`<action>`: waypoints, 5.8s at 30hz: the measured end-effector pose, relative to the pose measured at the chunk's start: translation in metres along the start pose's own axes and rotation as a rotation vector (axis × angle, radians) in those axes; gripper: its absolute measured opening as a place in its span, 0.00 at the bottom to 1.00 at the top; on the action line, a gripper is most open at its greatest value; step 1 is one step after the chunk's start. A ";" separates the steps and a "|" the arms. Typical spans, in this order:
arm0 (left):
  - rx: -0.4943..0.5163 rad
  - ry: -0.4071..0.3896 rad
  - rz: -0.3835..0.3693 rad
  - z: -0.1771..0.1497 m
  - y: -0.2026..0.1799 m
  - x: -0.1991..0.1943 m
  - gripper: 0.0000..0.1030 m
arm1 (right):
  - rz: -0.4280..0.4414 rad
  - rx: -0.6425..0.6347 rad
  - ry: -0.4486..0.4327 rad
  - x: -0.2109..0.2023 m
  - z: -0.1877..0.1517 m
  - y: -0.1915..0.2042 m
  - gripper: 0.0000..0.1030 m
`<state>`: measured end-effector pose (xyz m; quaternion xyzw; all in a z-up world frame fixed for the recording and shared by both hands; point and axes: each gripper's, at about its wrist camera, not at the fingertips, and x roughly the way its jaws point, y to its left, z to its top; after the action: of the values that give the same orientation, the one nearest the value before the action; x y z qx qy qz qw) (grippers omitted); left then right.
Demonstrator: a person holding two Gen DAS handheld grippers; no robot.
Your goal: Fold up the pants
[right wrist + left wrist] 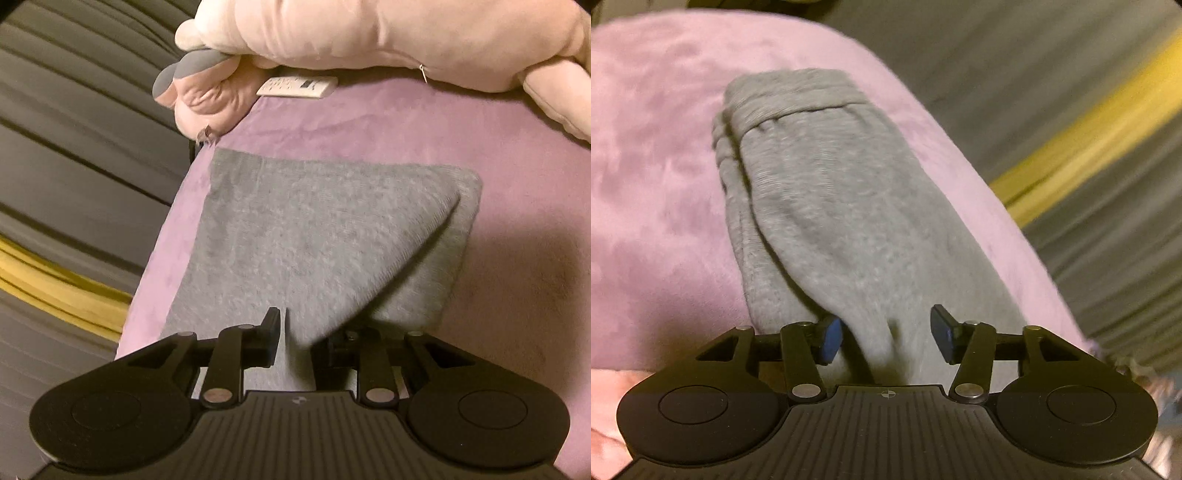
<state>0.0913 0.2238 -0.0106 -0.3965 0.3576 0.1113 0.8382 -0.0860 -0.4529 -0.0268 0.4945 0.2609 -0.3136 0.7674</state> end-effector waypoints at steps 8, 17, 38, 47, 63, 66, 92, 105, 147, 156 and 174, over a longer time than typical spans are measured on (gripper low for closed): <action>-0.017 -0.052 -0.083 0.022 -0.006 -0.014 0.11 | -0.031 -0.106 -0.076 -0.016 0.019 0.029 0.05; 0.085 -0.018 0.125 -0.008 0.028 -0.016 0.13 | -0.144 -0.290 -0.093 -0.022 0.006 0.011 0.05; 0.876 -0.071 0.167 -0.134 -0.155 0.068 0.72 | 0.116 -1.107 0.110 0.038 -0.182 0.194 0.60; 0.924 -0.173 0.206 -0.108 -0.152 0.109 0.99 | 0.098 -1.277 0.107 0.091 -0.237 0.217 0.96; 0.662 -0.250 0.469 -0.022 -0.070 0.051 0.98 | -0.120 -0.918 0.081 0.074 -0.100 0.145 0.96; 0.612 -0.249 0.344 -0.040 -0.075 0.025 0.98 | -0.100 -0.773 0.104 0.049 -0.080 0.123 0.96; 0.545 -0.118 0.263 -0.136 -0.102 0.014 0.98 | 0.010 -0.044 0.023 -0.049 0.045 -0.062 0.53; 0.582 -0.116 0.304 -0.142 -0.106 0.023 1.00 | 0.010 -0.068 -0.034 -0.040 0.045 -0.066 0.73; 0.522 -0.103 0.235 -0.133 -0.098 0.019 1.00 | 0.430 -1.448 0.059 -0.083 -0.203 0.214 0.05; 0.508 -0.087 0.171 -0.129 -0.095 0.016 1.00 | 0.211 -1.154 0.123 -0.052 -0.204 0.187 0.14; 0.860 0.290 -0.192 -0.213 -0.241 0.036 1.00 | -0.372 -0.277 -0.056 -0.052 -0.026 0.012 0.67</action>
<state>0.1218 -0.0973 0.0140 -0.0557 0.4466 -0.1817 0.8743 -0.1137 -0.4134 0.0073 0.3188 0.3667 -0.4245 0.7640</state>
